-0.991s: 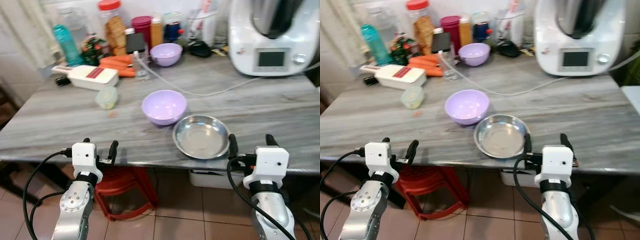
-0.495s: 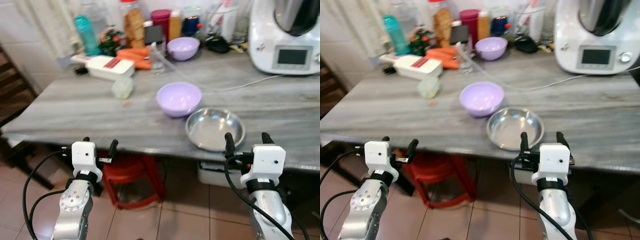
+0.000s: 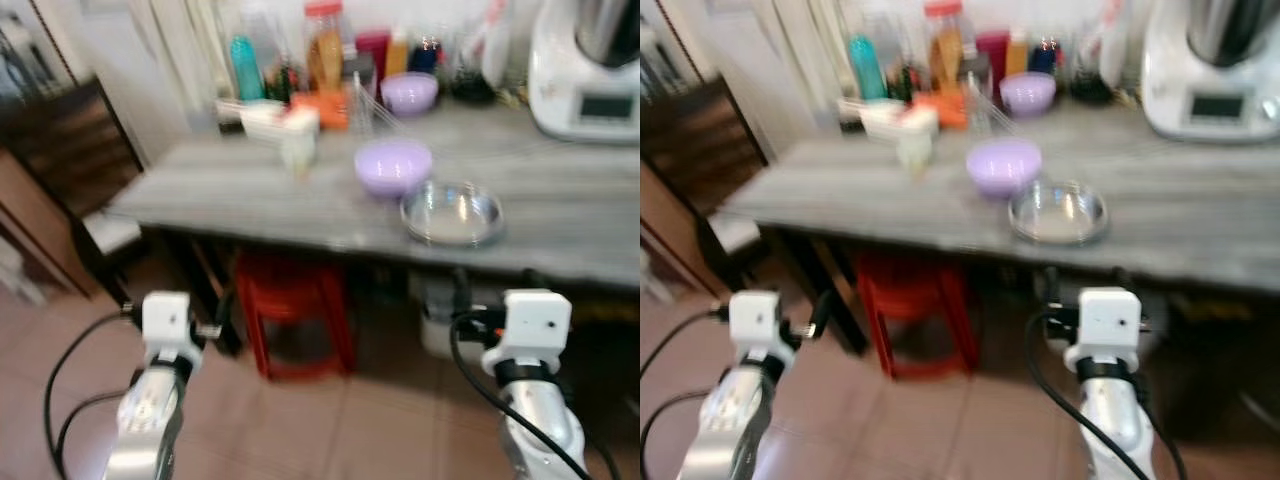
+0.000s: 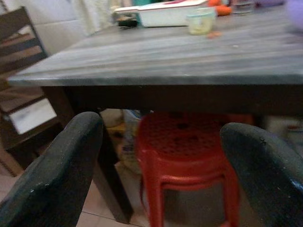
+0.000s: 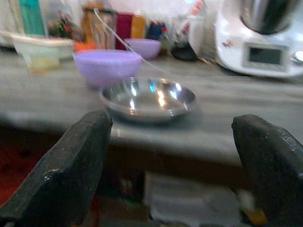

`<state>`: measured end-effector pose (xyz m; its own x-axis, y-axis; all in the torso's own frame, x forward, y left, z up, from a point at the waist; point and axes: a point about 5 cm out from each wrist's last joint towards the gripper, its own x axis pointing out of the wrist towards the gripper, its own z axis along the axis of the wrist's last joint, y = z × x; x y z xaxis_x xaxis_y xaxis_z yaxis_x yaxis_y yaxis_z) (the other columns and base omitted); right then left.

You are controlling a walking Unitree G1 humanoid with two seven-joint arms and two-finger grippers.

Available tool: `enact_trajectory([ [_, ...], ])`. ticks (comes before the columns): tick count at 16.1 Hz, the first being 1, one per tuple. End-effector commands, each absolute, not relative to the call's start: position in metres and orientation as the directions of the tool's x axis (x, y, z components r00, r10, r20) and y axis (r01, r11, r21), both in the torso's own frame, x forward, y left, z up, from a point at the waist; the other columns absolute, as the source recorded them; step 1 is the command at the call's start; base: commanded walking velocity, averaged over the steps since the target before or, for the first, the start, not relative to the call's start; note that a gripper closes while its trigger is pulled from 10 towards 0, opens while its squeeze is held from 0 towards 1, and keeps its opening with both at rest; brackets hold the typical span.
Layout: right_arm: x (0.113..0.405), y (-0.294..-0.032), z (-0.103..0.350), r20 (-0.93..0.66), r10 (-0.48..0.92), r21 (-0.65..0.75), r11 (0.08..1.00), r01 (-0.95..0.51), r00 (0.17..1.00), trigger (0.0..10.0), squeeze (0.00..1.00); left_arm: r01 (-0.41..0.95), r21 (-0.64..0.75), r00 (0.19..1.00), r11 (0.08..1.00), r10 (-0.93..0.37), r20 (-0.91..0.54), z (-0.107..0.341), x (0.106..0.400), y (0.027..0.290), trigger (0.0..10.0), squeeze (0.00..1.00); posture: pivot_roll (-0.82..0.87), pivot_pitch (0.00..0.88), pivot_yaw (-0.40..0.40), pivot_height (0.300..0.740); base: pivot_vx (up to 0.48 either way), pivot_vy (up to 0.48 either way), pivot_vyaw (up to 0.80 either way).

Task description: Setting the table

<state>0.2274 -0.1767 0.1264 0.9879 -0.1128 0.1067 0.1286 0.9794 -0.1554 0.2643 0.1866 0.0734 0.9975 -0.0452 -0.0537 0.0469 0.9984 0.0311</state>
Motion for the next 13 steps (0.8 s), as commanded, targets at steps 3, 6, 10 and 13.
enact_trajectory([
  [3, 0.2303, -0.1716, 0.1257, 0.104, -0.121, -0.154, 0.979, 0.137, 0.987, 10.0, 0.0, 0.045, 0.053, 0.998, 0.998, -0.043, -0.051, 0.0749, 0.2647, 0.1894, 10.0, 0.0, -0.09, 0.012, 0.141, 0.74, -0.34, 0.0, 0.0],
  [6, 0.2308, -0.1739, 0.123, 0.087, -0.136, -0.116, 0.983, 0.145, 0.987, 10.0, 0.0, 0.059, 0.06, 0.997, 0.996, -0.057, -0.042, 0.0758, 0.2662, 0.1883, 10.0, 0.0, -0.09, 0.01, 0.141, 0.74, -0.309, 0.0, 0.0],
  [10, 0.2305, -0.1711, 0.1213, 0.08, -0.115, -0.123, 0.985, 0.124, 0.99, 10.0, 0.0, 0.114, 0.034, 0.994, 0.993, -0.113, -0.008, 0.0819, 0.268, 0.1847, 10.0, 0.0, -0.09, 0.008, 0.141, 0.74, 0.0, 0.0, 0.0],
  [13, 0.2317, -0.1688, 0.1216, 0.078, -0.099, -0.094, 0.99, 0.106, 0.992, 10.0, 0.0, 0.136, 0.033, 0.991, 0.99, -0.136, -0.002, 0.0844, 0.2694, 0.1806, 10.0, 0.0, -0.09, 0.004, 0.141, 0.74, 0.0, 0.0, 0.0],
])
